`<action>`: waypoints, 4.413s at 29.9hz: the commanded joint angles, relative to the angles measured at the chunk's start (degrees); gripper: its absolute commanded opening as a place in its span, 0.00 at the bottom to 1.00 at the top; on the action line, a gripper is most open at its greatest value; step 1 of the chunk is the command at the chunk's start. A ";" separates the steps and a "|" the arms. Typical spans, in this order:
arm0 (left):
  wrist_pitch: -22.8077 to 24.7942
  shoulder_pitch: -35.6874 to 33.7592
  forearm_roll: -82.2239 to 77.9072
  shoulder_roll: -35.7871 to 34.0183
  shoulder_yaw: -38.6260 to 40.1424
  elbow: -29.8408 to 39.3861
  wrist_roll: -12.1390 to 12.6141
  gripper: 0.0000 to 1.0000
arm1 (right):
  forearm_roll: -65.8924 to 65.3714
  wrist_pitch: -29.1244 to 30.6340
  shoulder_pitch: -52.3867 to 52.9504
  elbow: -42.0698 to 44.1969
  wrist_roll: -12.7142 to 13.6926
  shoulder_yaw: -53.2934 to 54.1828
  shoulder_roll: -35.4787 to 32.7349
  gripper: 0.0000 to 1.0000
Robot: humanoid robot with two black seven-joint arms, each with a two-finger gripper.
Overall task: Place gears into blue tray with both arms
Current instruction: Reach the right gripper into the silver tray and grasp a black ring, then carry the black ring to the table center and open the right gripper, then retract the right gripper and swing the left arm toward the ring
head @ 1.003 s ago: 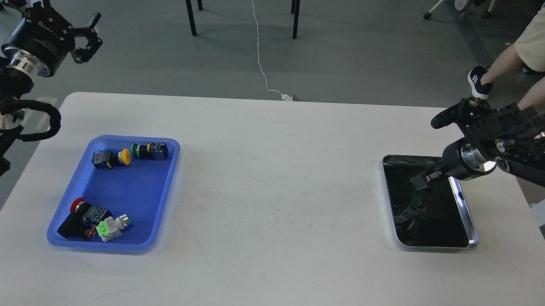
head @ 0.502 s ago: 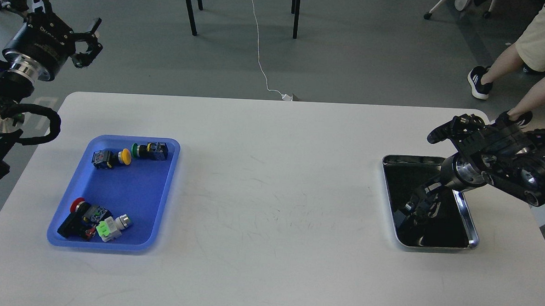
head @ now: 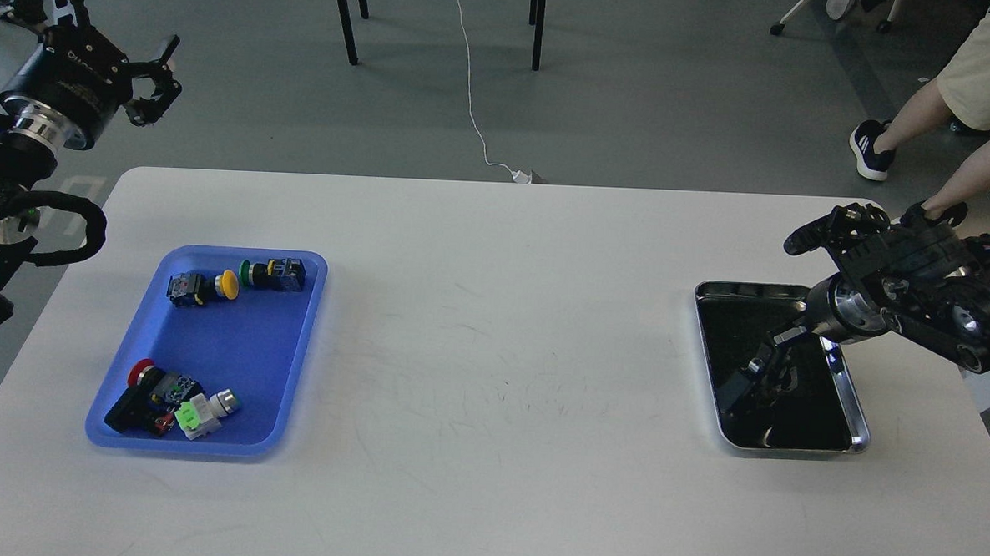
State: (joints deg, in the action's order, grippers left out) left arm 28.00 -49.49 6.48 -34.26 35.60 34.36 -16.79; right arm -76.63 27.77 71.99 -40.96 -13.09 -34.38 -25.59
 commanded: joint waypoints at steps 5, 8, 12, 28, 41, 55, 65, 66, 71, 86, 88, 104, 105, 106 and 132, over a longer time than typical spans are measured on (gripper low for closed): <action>0.00 -0.08 -0.06 -0.20 -0.09 0.00 0.09 0.98 | -0.01 -1.05 -1.15 0.27 0.00 0.02 -0.08 0.25; 0.00 -0.08 -0.06 -0.20 -0.09 0.00 0.09 0.99 | -0.01 -1.05 -1.15 0.27 0.00 0.10 -0.08 0.24; 0.00 -0.08 -0.06 -0.28 -0.09 0.00 0.09 0.98 | -0.01 -1.13 -1.15 0.18 0.00 0.19 -0.08 0.19; 0.00 -0.08 -0.06 -1.43 0.00 0.00 0.09 0.98 | 0.51 -0.96 4.91 -7.10 0.17 4.23 -4.11 0.12; 0.00 -0.17 -0.15 -1.51 -0.26 0.00 0.17 0.98 | 15.53 -1.48 10.45 -21.00 1.49 10.48 2.81 0.12; 0.00 -0.26 -0.50 -1.60 -0.44 0.00 0.61 0.98 | 16.95 -9.40 -0.79 -9.84 0.96 14.69 25.59 0.13; 0.00 0.09 -0.59 -1.78 -0.53 0.00 0.61 0.98 | 16.86 -9.48 -5.71 -4.12 0.87 14.87 25.59 0.15; 0.00 0.09 -0.59 -1.78 -0.53 0.00 0.61 0.98 | 16.86 -9.66 -6.07 -4.12 0.87 14.87 25.59 0.18; 0.00 0.00 -0.59 -1.87 -0.53 0.00 0.61 0.99 | 16.86 -9.75 -6.33 -4.12 0.87 14.96 25.59 0.29; 0.00 -0.17 -0.59 -2.04 -0.53 0.00 0.70 0.99 | 18.88 -8.96 -1.85 -7.54 0.61 21.45 25.59 0.86; 0.00 -0.26 -0.68 -3.18 -0.44 0.09 0.88 0.99 | 21.68 -9.04 -0.80 -8.69 0.70 24.00 24.02 0.91; 0.00 -4.48 -16.22 -5.91 -4.75 18.98 0.44 0.98 | 36.55 -8.87 -14.41 -10.72 0.70 65.75 -1.48 0.97; 0.00 -5.18 -22.06 -4.08 -4.57 21.16 0.35 0.98 | 38.20 -8.87 -16.59 -10.72 0.61 68.28 -3.31 0.97; 0.00 -5.79 -25.08 -2.85 -4.57 22.14 0.35 0.98 | 39.70 -8.87 -17.75 -10.80 0.61 69.35 -4.46 0.97; -19.55 -4.58 -122.56 17.56 -27.68 36.57 0.61 0.94 | 75.04 0.23 -45.08 -10.01 -5.54 73.14 -14.67 0.99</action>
State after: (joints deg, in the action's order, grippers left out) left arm 12.00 -55.58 -109.09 -17.04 12.29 71.24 -16.36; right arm -2.66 28.00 29.46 -50.88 -17.99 38.53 -40.32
